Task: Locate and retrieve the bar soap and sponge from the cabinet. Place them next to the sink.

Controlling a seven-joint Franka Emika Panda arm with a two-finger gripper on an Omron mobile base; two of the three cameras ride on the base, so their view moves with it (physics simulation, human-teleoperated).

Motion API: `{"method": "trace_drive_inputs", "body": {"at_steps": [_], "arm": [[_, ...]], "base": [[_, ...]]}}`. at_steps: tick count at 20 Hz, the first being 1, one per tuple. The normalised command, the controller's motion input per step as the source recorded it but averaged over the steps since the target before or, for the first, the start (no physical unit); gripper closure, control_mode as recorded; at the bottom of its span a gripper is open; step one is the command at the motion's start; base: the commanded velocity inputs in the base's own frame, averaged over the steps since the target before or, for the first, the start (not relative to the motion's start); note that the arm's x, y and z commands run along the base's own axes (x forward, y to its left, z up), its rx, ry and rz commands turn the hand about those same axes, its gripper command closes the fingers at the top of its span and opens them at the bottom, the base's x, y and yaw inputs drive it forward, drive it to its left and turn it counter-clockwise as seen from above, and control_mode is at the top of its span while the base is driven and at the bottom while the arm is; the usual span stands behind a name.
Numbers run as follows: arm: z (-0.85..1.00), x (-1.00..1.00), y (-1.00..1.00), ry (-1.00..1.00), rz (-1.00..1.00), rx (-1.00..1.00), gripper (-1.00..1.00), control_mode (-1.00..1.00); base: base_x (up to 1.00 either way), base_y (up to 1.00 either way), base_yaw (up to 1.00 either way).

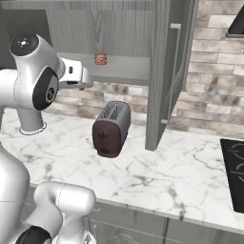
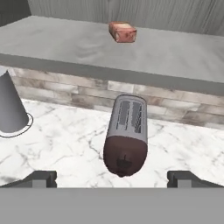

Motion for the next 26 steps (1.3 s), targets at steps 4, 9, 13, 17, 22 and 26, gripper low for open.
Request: {"method": "trace_drive_inputs", "body": {"at_steps": [4, 9, 13, 17, 22, 26], "arm": [[-0.08, 0.35, -0.06, -0.15, -0.13, 0.16, -1.0, -1.0], [0.3, 0.23, 0.0, -0.01, -0.04, -0.07, -1.0, -1.0], [0.51, 0.14, 0.0, 0.0, 0.04, -0.19, -1.0, -1.0], [0.07, 0.07, -0.01, -0.01, 0.02, -0.03, -1.0, -1.0], [-0.02, 0.29, 0.0, -0.07, 0.09, 0.01, -1.0, -1.0], [-0.02, 0.51, 0.0, -0.1, 0.11, 0.0, -1.0, -1.0]], "base": [[0.0, 0.0, 0.0], [0.0, 0.0, 0.0], [0.0, 0.0, 0.0], [0.0, 0.0, 0.0], [0.0, 0.0, 0.0], [0.0, 0.0, 0.0]]}}
